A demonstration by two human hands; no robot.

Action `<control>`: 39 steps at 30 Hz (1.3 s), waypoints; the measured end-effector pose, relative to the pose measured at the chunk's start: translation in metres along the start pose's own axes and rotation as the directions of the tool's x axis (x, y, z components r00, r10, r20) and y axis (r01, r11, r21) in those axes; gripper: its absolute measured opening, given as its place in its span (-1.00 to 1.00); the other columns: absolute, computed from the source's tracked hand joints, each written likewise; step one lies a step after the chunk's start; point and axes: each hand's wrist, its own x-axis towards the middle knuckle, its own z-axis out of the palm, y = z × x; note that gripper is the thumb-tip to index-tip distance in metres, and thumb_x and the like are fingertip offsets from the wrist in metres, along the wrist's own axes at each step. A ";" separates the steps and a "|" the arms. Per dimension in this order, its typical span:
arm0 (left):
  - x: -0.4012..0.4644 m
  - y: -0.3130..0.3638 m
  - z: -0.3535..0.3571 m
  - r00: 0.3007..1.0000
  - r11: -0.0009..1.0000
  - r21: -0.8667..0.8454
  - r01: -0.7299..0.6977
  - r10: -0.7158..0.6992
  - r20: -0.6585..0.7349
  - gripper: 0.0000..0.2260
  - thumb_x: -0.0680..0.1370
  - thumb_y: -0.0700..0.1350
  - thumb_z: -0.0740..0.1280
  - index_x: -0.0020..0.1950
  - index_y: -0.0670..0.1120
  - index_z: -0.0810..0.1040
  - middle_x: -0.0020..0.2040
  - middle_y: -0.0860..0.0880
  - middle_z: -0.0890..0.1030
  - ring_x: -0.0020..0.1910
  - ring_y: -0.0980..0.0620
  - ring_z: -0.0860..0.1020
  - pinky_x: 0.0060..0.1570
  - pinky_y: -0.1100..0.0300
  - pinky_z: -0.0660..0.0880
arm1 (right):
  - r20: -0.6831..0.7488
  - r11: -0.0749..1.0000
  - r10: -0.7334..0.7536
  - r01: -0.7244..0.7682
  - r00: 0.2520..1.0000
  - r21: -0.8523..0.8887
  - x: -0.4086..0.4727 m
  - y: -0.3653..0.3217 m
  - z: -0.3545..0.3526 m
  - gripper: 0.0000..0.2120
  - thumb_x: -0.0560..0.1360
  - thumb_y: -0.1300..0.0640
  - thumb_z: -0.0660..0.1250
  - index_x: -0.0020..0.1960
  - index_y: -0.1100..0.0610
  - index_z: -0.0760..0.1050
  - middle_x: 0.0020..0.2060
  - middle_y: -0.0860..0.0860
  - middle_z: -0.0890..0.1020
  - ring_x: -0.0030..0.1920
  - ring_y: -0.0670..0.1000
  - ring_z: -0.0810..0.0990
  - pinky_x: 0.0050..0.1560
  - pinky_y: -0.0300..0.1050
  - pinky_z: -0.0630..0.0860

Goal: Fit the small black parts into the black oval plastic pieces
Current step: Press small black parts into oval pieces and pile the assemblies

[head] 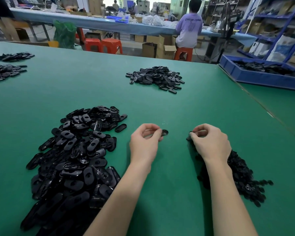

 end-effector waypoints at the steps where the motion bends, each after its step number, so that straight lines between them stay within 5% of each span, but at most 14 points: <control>1: 0.000 0.000 -0.001 1.000 1.000 -0.023 -0.002 0.002 0.010 -0.89 0.53 -0.30 0.43 -0.09 -0.10 0.66 -0.15 -0.02 0.72 -0.20 0.09 0.69 0.00 0.19 0.61 | -0.006 1.000 -0.007 0.007 1.000 0.005 0.000 0.001 0.000 -0.93 0.44 -0.03 0.47 -0.16 -0.09 0.59 -0.28 -0.27 0.65 -0.16 0.00 0.64 -0.13 -0.12 0.54; 6: 0.000 0.001 -0.005 0.998 1.000 0.002 -0.003 0.003 0.064 -0.78 0.53 -0.32 0.41 0.02 -0.01 0.70 -0.04 0.04 0.74 -0.03 0.19 0.68 -0.05 0.42 0.51 | -0.123 0.968 -0.162 0.182 0.979 0.174 -0.007 -0.010 0.007 -0.94 0.47 0.03 0.47 -0.08 -0.07 0.60 -0.23 -0.22 0.66 -0.38 -0.05 0.47 -0.22 -0.08 0.51; 11: 0.001 0.000 -0.006 0.995 1.000 -0.014 0.016 -0.014 0.099 -0.78 0.53 -0.33 0.43 0.09 -0.05 0.68 0.01 0.01 0.74 0.03 0.17 0.68 -0.02 0.41 0.51 | -0.197 0.844 -0.314 0.369 0.929 0.389 -0.045 -0.034 0.027 -0.96 0.48 0.05 0.45 -0.08 -0.06 0.60 -0.19 -0.20 0.67 -0.28 -0.07 0.52 -0.16 -0.19 0.49; 17: 0.002 0.000 -0.004 0.993 0.990 -0.133 0.050 -0.035 0.115 -0.90 0.58 -0.25 0.40 0.08 -0.15 0.66 -0.04 -0.05 0.74 -0.02 0.08 0.71 -0.06 0.37 0.57 | -0.106 0.777 -0.245 0.260 0.964 0.574 -0.059 -0.035 0.036 -0.86 0.49 0.13 0.50 -0.14 -0.08 0.60 -0.19 -0.24 0.68 -0.36 -0.07 0.48 -0.29 -0.33 0.38; 23: 0.000 0.004 -0.001 0.990 0.987 -0.145 0.072 -0.053 0.132 -0.89 0.65 -0.20 0.32 0.06 -0.20 0.62 -0.14 -0.07 0.75 -0.12 0.03 0.73 -0.19 0.34 0.59 | -0.114 0.814 -0.324 0.338 0.939 0.473 -0.067 -0.030 0.029 -0.84 0.50 0.17 0.49 -0.11 -0.08 0.59 -0.17 -0.25 0.67 -0.34 -0.02 0.51 -0.28 -0.31 0.39; 39: 0.002 0.009 0.000 0.961 0.988 -0.088 0.127 -0.100 0.258 -0.89 0.62 -0.23 0.33 0.13 -0.12 0.57 -0.14 -0.09 0.75 -0.10 0.02 0.73 -0.19 0.32 0.59 | -0.067 0.805 -0.183 0.189 0.981 0.563 -0.065 -0.026 0.026 -0.85 0.50 0.19 0.48 -0.12 -0.06 0.63 -0.23 -0.16 0.68 -0.38 -0.03 0.52 -0.30 -0.27 0.44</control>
